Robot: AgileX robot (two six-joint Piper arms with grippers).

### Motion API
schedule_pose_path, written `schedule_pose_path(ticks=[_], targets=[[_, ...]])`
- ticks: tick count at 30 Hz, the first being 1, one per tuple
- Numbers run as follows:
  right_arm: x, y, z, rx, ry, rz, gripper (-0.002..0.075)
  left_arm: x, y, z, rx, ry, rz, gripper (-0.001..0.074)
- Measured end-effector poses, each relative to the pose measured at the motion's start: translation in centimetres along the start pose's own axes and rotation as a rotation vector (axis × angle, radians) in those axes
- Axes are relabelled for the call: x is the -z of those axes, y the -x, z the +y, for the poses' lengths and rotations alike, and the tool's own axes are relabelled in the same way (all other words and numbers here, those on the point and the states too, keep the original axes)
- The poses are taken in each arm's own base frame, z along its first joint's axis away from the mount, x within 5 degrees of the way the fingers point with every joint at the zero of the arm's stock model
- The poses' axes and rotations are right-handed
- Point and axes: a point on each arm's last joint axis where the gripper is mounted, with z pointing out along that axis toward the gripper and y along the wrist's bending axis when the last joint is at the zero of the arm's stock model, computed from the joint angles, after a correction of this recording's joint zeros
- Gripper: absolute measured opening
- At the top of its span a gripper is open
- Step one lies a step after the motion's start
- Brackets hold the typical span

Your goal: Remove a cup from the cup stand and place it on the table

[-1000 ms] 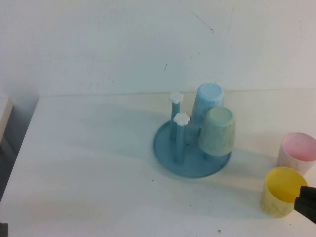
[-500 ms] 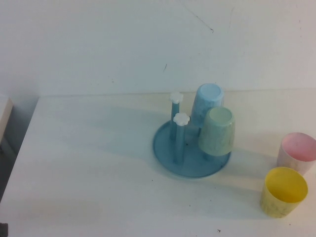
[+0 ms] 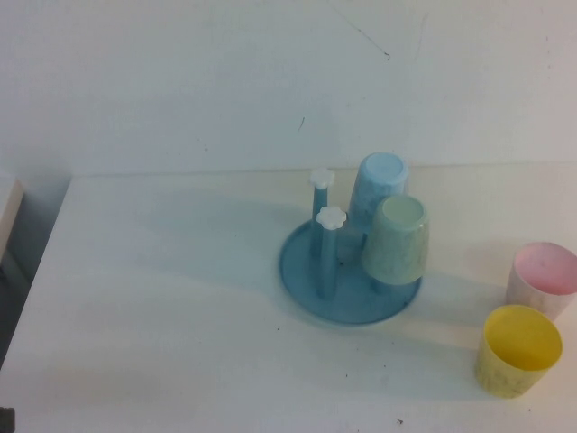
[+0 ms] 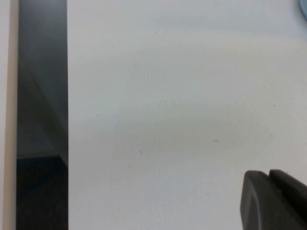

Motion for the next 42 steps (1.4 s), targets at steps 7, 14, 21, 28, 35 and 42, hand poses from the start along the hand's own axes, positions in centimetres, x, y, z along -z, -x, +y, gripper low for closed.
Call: schedule_pose_path(ticks=[7,14,21,28,35,42], targets=[[0.3,-1.6,0.0,-0.03,-0.096,0.023,0.0092,0.0,0.0,0.0,0.0,0.0,0.0,-0.0002],[0.6,-5.5,1.6,-0.181,-0.087,0.15,0.0092,0.0,0.0,0.0,0.002,-0.001,0.002,-0.0002],[1.1,-7.2,2.0,-0.228,-0.082,0.332,0.0091,0.0,0.0,0.0,0.002,-0.001,0.002,-0.0002],[1.4,-8.1,2.4,-0.224,-0.052,0.44,0.0091,0.0,0.0,0.0,0.002,-0.001,0.002,-0.0002],[1.5,-8.2,2.4,-0.22,-0.052,0.443,0.0091,0.0,0.0,0.0,0.002,-0.001,0.002,-0.0002],[1.5,-8.2,2.4,-0.217,-0.052,0.444,0.0091,0.0,0.0,0.0,0.002,-0.001,0.005,-0.0002]])
